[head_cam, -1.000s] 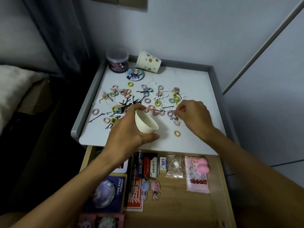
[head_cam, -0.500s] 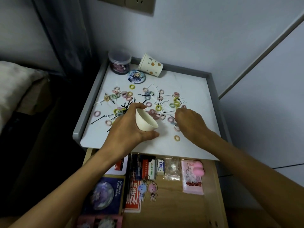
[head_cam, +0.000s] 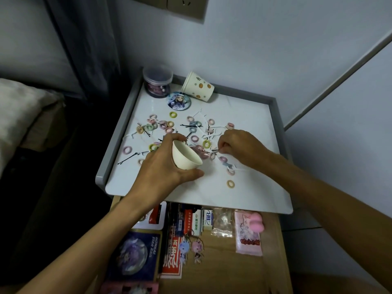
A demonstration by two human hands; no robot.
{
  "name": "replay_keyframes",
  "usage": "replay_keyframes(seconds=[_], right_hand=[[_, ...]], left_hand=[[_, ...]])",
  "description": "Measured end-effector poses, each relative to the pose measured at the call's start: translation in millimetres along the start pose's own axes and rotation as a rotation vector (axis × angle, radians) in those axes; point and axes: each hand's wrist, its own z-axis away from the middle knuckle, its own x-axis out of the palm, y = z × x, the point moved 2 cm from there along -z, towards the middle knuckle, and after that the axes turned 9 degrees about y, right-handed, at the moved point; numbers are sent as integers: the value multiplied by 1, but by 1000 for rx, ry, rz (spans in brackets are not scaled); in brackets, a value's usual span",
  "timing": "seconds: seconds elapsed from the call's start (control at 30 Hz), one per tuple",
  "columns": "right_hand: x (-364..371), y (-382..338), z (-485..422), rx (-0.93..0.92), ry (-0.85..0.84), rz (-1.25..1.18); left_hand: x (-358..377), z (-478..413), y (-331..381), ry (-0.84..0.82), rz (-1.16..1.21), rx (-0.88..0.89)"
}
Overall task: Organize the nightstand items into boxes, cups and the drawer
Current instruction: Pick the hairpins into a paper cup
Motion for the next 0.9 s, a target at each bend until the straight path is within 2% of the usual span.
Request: replay_keyframes(seconds=[0.17, 0.4, 0.63, 0.83, 0.9], right_hand=[[1, -1, 3, 9, -39, -16], [-4, 21, 3, 151, 18, -110], [-6, 22, 2, 96, 19, -60], [-14, 17, 7, 200, 238, -147], [-17, 9, 7, 167, 279, -133]], left_hand=[[0, 1, 0, 4, 3, 5], [-8, -3, 0, 40, -20, 19], [-6, -3, -1, 30, -9, 9], [-8, -4, 1, 27, 4, 11], [-8, -2, 2, 24, 10, 14]])
